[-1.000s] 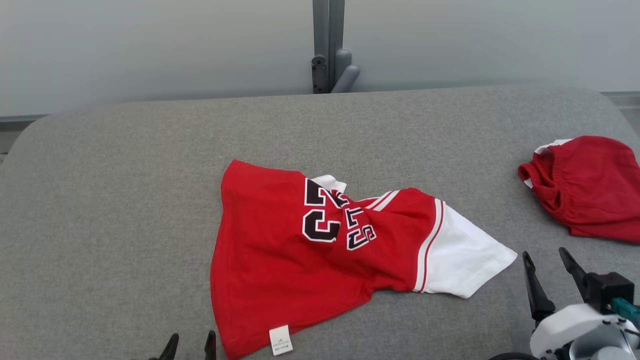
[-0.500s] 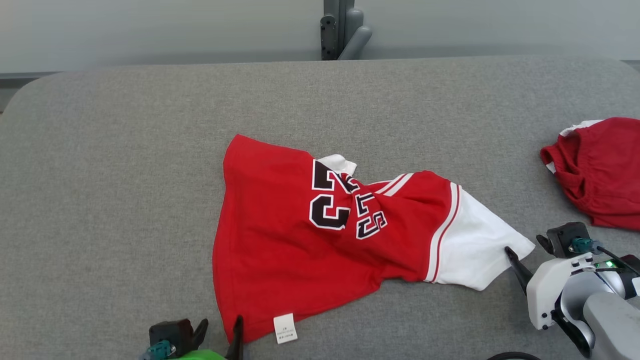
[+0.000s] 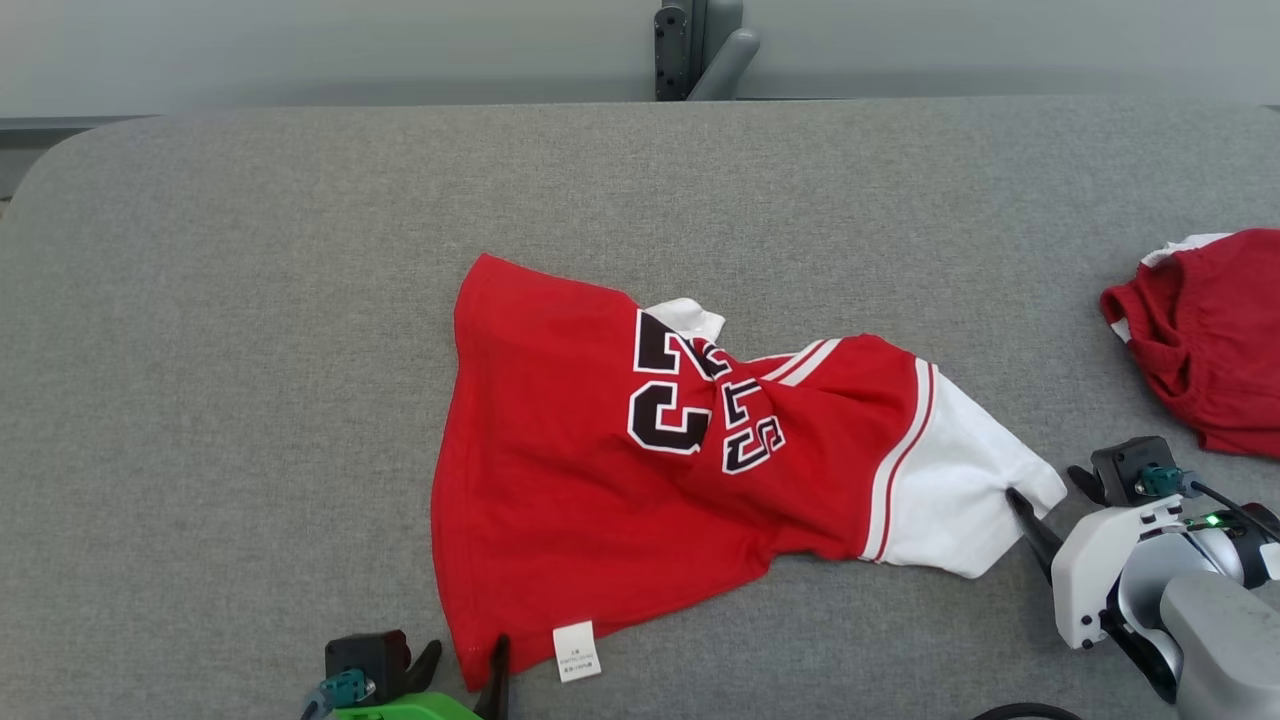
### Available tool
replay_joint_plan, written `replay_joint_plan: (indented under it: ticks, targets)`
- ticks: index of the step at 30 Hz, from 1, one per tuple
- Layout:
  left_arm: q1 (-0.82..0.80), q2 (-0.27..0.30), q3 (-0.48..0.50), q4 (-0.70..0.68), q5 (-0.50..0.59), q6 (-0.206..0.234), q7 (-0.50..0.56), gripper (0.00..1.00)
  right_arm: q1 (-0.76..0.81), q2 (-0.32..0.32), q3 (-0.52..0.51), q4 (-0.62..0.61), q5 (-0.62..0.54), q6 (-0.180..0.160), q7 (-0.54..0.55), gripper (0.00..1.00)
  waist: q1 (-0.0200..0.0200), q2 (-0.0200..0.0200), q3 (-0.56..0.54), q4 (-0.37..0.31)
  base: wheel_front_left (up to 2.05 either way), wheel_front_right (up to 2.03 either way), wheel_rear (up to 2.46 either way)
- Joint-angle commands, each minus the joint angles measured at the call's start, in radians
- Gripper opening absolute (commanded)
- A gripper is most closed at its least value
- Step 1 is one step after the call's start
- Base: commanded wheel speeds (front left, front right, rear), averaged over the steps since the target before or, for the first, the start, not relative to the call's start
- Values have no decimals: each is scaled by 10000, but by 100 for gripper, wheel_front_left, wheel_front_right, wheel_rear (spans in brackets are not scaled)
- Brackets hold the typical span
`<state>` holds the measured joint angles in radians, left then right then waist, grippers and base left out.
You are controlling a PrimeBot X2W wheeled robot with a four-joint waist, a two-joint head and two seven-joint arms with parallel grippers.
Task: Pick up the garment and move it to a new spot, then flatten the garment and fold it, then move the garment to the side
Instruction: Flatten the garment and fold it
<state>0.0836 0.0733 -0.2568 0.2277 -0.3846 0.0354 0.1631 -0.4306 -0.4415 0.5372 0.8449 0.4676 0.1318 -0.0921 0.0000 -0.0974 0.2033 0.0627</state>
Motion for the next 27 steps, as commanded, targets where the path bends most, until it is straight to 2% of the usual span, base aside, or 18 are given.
replay_joint_plan:
  ticks: [1, 8, 9, 12, 14, 19, 20, 21, 24, 25, 26, 27]
  targets:
    - [-53, -35, -15, -51, -33, -21, -27, 100, 135, 25, 154, 292, 86, -24, 14, 100, 0, 0, -6, -7, 0, 0, 0]
    - [56, 12, -278, -232, 106, 37, 19, 100, -91, 49, 711, 793, 502, -24, -354, 100, 0, 0, -9, -53, 0, 0, 0]
    - [70, 50, -319, -262, 160, 44, 26, 90, -144, 37, 796, 852, 520, -24, -390, 100, 0, 0, -5, -57, 0, 0, 0]
    - [107, 140, -419, -396, 293, 111, 67, 76, -264, -3, 1021, 1007, 591, -25, -542, 100, 0, 0, 26, -61, 0, 0, 0]
    - [134, 201, -448, -496, 333, 148, 100, 75, -347, -20, 1152, 1133, 666, -30, -613, 100, 0, 0, 26, -51, 0, 0, 0]
    - [266, 320, -540, -746, 422, 214, 271, 34, -492, -50, 1410, 1417, 809, -33, -772, 100, 0, 0, -7, -14, 0, 0, 0]
    - [304, 337, -567, -792, 431, 220, 312, 22, -522, -49, 1471, 1476, 836, -33, -795, 100, 0, 0, -19, -9, 0, 0, 0]
    - [333, 353, -586, -832, 428, 223, 358, 0, -538, -42, 1526, 1530, 858, -33, -810, 100, 0, 0, -29, -3, 0, 0, 0]
    - [415, 399, -622, -918, 348, 220, 455, 0, -597, -10, 1690, 1648, 987, -33, -844, 99, 0, 0, -48, 17, 0, 0, 0]
    - [446, 402, -631, -940, 318, 221, 485, 0, -614, 8, 1734, 1675, 1059, -33, -836, 83, 0, 0, -54, 20, 0, 0, 0]
    - [470, 402, -646, -956, 296, 218, 511, 0, -618, 24, 1780, 1699, 1120, -33, -825, 52, 0, 0, -57, 22, 0, 0, 0]
    - [495, 388, -665, -974, 250, 190, 513, 0, -624, 41, 1835, 1710, 1167, -33, -828, 38, 0, 0, -64, 21, 0, 0, 0]
